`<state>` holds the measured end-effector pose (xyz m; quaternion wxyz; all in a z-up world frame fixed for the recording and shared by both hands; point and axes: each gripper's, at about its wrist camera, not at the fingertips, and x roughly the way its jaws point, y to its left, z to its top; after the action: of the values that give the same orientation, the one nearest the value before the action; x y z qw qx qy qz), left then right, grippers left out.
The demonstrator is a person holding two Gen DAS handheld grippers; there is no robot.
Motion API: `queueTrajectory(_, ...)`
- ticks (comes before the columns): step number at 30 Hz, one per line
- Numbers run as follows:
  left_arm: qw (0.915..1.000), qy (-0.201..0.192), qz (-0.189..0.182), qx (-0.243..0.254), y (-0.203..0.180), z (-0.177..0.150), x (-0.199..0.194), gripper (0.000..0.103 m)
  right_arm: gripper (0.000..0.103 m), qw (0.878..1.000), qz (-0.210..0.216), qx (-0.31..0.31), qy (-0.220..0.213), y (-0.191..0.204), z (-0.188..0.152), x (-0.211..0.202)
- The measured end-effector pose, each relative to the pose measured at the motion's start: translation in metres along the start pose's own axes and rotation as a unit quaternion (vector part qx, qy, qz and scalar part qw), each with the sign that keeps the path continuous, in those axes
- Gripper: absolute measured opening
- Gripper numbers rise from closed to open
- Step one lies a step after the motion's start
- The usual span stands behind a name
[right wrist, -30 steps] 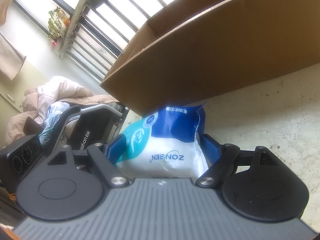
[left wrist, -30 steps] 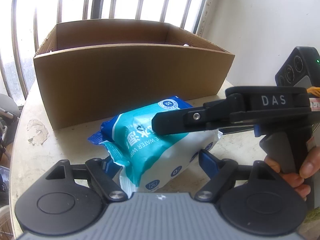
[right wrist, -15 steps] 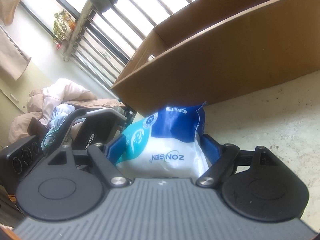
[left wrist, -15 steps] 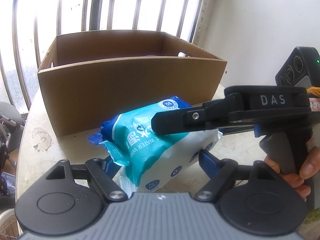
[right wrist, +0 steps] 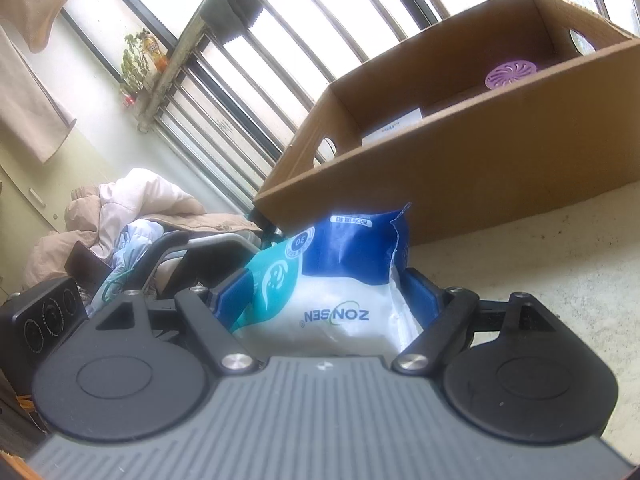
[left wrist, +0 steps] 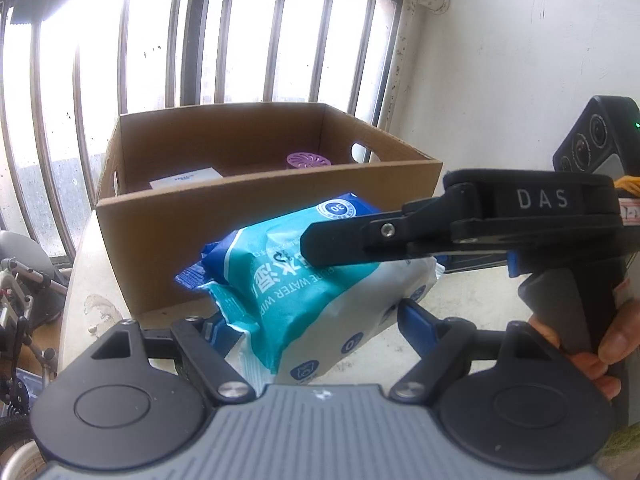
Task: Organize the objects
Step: 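Carry the wet-wipes pack over the cardboard box with the right gripper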
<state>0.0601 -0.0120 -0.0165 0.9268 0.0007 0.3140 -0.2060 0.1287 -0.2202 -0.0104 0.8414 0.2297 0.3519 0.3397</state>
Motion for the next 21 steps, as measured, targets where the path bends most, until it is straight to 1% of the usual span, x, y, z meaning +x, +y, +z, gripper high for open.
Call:
queueTrajectory(3, 0.9998, -0.017, 0.003, 0.003, 0.004, 0.021, -0.005, 0.083, 0.081, 1.000, -0.001, -0.014, -0.012, 0.011, 0.016, -0.002)
queueTrajectory(8, 0.9989, -0.043, 0.018, 0.007, 0.015, 0.063, -0.004, 0.083, 0.081, 0.999, -0.001, -0.042, -0.032, 0.030, 0.058, 0.002)
queueTrajectory(11, 0.9983, -0.051, 0.026, 0.004, 0.026, 0.089, 0.005, 0.084, 0.081, 0.997, -0.002, -0.059, -0.040, 0.038, 0.088, 0.012)
queueTrajectory(13, 0.9984, -0.048, 0.029, 0.000, 0.035, 0.108, 0.018, 0.084, 0.081, 0.997, 0.000, -0.064, -0.040, 0.039, 0.108, 0.023)
queueTrajectory(15, 0.9990, -0.033, 0.026, -0.012, 0.045, 0.124, 0.035, 0.084, 0.081, 0.998, -0.001, -0.058, -0.033, 0.034, 0.129, 0.038)
queueTrajectory(17, 0.9994, -0.004, 0.018, -0.030, 0.060, 0.136, 0.059, 0.084, 0.081, 0.999, -0.006, -0.048, -0.019, 0.025, 0.146, 0.055)
queueTrajectory(19, 0.9980, 0.035, 0.007, -0.051, 0.075, 0.146, 0.086, 0.083, 0.082, 1.000, -0.014, -0.023, 0.010, 0.008, 0.162, 0.077)
queueTrajectory(21, 0.9944, 0.077, -0.002, -0.073, 0.088, 0.150, 0.109, 0.083, 0.082, 0.999, -0.020, 0.009, 0.048, -0.014, 0.175, 0.101)
